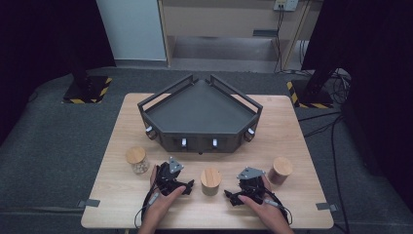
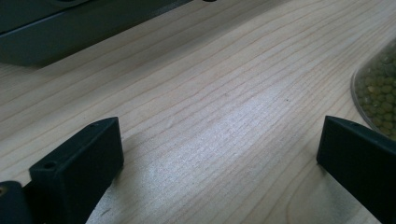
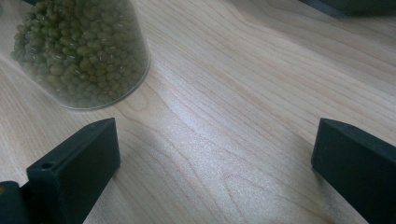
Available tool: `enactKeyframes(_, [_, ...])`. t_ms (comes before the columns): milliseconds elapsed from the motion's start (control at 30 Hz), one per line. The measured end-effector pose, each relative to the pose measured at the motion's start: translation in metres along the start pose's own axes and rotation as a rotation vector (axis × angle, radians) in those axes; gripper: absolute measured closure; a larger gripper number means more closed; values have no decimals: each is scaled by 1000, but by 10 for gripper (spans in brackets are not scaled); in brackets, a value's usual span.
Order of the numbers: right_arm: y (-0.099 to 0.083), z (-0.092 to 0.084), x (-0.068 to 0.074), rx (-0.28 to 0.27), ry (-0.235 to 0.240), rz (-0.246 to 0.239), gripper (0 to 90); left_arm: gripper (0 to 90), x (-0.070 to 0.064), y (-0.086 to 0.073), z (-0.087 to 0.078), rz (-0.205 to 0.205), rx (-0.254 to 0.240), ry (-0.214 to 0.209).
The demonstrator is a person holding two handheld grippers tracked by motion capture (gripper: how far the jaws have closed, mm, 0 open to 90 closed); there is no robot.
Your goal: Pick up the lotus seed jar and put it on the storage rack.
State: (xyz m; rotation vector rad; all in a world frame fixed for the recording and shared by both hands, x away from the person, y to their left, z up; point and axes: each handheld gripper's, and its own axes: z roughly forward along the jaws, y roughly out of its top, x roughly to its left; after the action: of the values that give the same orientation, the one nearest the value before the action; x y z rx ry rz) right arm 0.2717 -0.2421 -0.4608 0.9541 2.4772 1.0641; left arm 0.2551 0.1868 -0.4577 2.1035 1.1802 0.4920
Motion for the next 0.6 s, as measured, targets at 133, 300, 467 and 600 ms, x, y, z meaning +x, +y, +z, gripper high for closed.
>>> enactKeyframes(133, [0,0,1,0,-3,3,15,0,0,0,0,0,0,0])
enactKeyframes(300, [0,0,1,0,-5,5,15,0,0,0,0,0,0,0])
enactKeyframes(467, [0,0,1,0,-5,6,15,0,0,0,0,0,0,1])
enactKeyframes(600, [0,0,1,0,-5,5,15,0,0,0,0,0,1,0])
